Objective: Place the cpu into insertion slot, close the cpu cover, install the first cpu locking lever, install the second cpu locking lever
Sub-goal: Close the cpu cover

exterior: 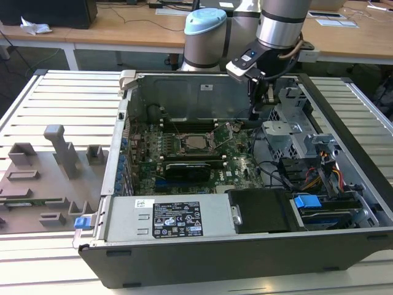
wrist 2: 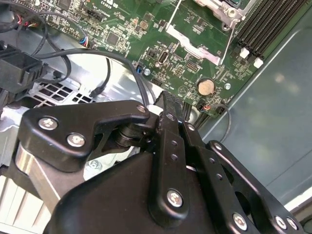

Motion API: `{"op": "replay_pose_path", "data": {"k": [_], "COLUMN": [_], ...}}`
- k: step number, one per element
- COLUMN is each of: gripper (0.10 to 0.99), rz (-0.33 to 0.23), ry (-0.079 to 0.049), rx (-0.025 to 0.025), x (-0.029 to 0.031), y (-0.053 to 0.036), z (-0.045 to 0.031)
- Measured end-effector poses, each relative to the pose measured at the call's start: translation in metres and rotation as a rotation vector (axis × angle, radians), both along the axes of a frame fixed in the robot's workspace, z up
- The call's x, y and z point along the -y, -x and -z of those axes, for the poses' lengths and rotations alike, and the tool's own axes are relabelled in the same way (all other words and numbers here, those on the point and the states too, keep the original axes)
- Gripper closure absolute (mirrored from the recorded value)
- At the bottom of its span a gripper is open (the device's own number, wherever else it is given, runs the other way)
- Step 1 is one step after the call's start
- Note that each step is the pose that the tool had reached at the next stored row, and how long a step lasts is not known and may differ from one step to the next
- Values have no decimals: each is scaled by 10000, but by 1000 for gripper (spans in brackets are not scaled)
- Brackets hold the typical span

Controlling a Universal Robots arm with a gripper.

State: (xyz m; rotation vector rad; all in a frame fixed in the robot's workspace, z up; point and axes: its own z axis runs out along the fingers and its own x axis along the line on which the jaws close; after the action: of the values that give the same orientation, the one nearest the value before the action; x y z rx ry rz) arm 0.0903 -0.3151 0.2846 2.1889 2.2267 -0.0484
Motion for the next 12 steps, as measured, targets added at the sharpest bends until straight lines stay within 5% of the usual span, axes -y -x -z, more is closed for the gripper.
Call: {"op": "replay_pose_path", "data": {"k": [12], "gripper": [980], "rz": [0], "ry": [1], "rx": [0], "x": [0], "y": [0], "z": [104]}}
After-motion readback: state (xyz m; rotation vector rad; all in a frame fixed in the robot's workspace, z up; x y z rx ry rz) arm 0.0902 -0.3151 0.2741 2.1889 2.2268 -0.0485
